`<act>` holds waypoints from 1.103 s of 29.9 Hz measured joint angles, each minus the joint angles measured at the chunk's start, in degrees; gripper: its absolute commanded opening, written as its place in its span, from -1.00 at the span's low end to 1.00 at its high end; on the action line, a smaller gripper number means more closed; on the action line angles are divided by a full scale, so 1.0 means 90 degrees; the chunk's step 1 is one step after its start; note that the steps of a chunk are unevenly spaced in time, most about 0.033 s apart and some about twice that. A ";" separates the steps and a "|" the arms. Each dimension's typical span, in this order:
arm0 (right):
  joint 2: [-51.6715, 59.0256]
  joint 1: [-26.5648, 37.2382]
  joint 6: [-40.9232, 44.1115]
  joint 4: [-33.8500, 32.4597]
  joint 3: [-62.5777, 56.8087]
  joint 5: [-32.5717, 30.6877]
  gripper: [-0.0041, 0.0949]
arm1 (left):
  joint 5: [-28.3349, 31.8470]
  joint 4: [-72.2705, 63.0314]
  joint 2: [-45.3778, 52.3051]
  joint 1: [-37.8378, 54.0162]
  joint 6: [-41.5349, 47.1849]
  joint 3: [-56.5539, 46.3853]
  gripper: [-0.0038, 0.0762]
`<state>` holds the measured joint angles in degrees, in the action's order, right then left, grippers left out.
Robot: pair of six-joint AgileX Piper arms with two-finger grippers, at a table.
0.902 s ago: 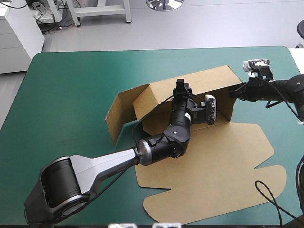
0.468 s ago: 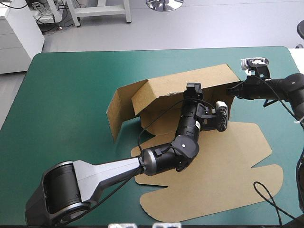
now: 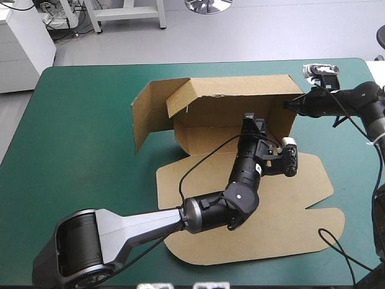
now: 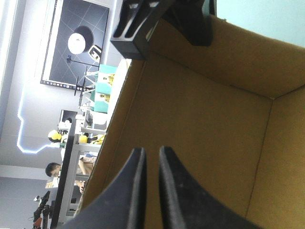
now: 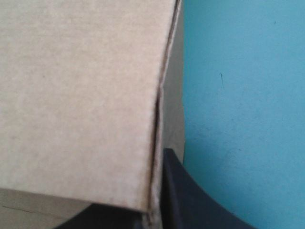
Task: Fold the box
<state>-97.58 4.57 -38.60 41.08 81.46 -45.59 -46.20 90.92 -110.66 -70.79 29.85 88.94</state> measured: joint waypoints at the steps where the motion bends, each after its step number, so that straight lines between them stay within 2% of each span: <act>1: -0.0006 0.0000 0.0078 -0.0084 0.0040 -0.0020 -0.93 | 0.0000 0.0000 0.0000 -0.0007 0.0058 0.0000 -0.92; 7: -0.0012 -0.0012 0.0337 -0.0382 0.0122 -0.0159 -0.93 | 0.0214 -0.0055 0.0267 0.0000 0.0631 -0.0014 -0.92; 14: -0.0012 -0.0012 0.0342 -0.0412 0.0131 -0.0258 -0.93 | 0.1326 -0.0210 0.1040 0.0481 0.1424 -0.0014 -0.92; 22: -0.0012 -0.0012 0.0342 -0.0474 0.0152 -0.0364 -0.93 | 0.2438 -0.1150 0.2005 0.1346 0.1632 -0.0014 -0.92; 28: -0.0004 -0.0020 0.0342 -0.0485 0.0165 -0.0463 -0.93 | 0.2627 -0.1920 0.2920 0.2196 0.1637 -0.0014 -0.92; 33: 0.0027 -0.0084 0.0342 -0.0550 0.0186 -0.0567 -0.93 | 0.2516 -0.3261 0.3503 0.3477 0.1380 -0.0014 -0.92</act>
<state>-97.34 3.81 -35.53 36.12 83.13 -50.69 -23.55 61.57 -79.13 -39.50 42.26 88.81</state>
